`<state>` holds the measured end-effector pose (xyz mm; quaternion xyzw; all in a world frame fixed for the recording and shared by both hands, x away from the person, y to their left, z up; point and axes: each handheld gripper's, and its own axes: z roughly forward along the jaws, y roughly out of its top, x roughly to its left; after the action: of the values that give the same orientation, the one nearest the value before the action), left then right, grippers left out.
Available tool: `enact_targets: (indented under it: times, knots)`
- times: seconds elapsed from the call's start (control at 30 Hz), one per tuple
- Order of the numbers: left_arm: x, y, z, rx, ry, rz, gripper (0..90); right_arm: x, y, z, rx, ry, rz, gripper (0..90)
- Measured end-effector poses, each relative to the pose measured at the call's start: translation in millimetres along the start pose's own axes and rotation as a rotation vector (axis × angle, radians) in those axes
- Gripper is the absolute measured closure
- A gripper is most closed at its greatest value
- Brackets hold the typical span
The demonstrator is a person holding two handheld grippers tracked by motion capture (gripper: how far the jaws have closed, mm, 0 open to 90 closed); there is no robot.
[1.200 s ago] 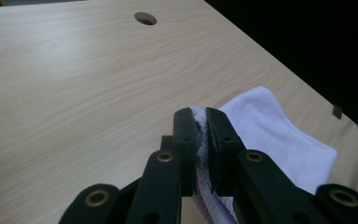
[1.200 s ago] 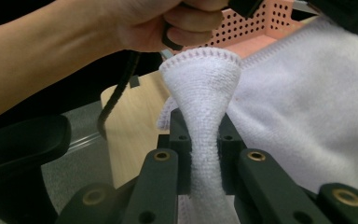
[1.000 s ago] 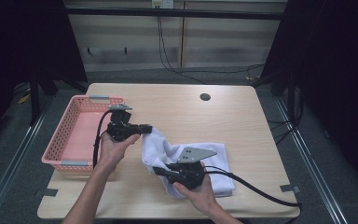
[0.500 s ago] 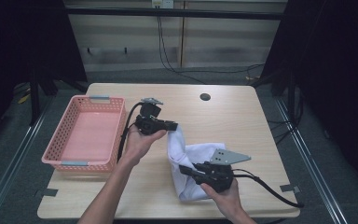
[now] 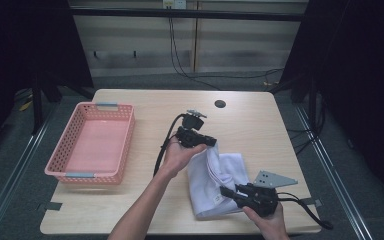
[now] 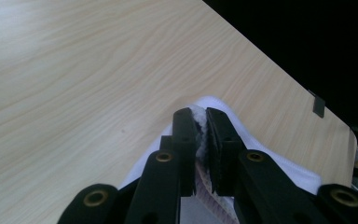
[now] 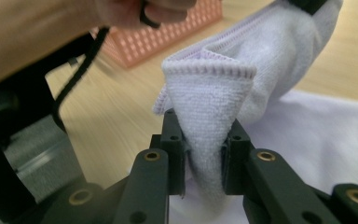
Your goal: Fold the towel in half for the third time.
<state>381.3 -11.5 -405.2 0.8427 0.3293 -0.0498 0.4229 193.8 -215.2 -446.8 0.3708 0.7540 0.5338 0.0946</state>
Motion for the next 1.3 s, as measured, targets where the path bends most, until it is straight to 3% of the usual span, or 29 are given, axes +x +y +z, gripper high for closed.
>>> enact_targets:
  times: [0.1, 0.2, 0.37, 0.4, 0.43, 0.57, 0.73, 0.87, 0.97, 1.07, 1.17, 1.3]
  knots:
    - [-1.8, 1.4, 18.7, 0.006, -0.019, -0.020, 82.7, -6.7, -5.7, -7.4, 0.020, -0.013, 0.005, 74.5]
    - [-3.8, -0.9, 36.2, 0.023, -0.018, -0.015, 82.6, -15.2, -13.1, -14.2, 0.048, -0.033, 0.018, 70.7]
    - [0.3, -7.4, 56.5, 0.015, -0.034, -0.042, 80.7, -25.4, -26.6, -26.4, 0.115, -0.077, 0.030, 66.9]
    - [1.2, -8.6, 58.5, 0.008, -0.055, -0.040, 78.5, -28.0, -29.2, -29.3, 0.131, -0.089, 0.043, 65.6]
    - [1.1, -9.7, 59.6, 0.008, -0.051, -0.032, 77.7, -29.5, -31.3, -31.6, 0.132, -0.089, 0.045, 63.7]
    - [2.8, -10.7, 52.7, -0.037, -0.059, -0.037, 64.2, -32.9, -36.1, -41.9, 0.147, -0.096, 0.055, 51.4]
    - [7.6, -13.3, 27.6, -0.077, -0.051, -0.014, 51.9, -40.7, -35.6, -53.4, 0.109, -0.133, 0.080, 40.6]
    - [10.9, -28.7, 8.6, -0.077, -0.043, 0.026, 56.8, -44.9, -26.9, -56.4, 0.072, -0.149, 0.068, 38.3]
    - [11.5, -48.1, 1.7, -0.052, -0.044, 0.054, 70.4, -51.1, -15.7, -47.2, 0.072, -0.139, 0.052, 45.5]
    - [12.1, -64.5, -6.3, -0.037, -0.052, 0.078, 80.1, -59.4, -5.3, -24.9, 0.112, -0.145, 0.029, 53.2]
    - [13.6, -77.2, -9.6, -0.044, -0.089, 0.067, 79.2, -73.8, -0.7, -3.6, 0.138, -0.182, 0.039, 55.1]
    - [18.1, -93.0, 3.8, -0.013, -0.078, 0.056, 74.2, -88.4, -6.2, 11.7, 0.197, -0.233, 0.057, 66.4]
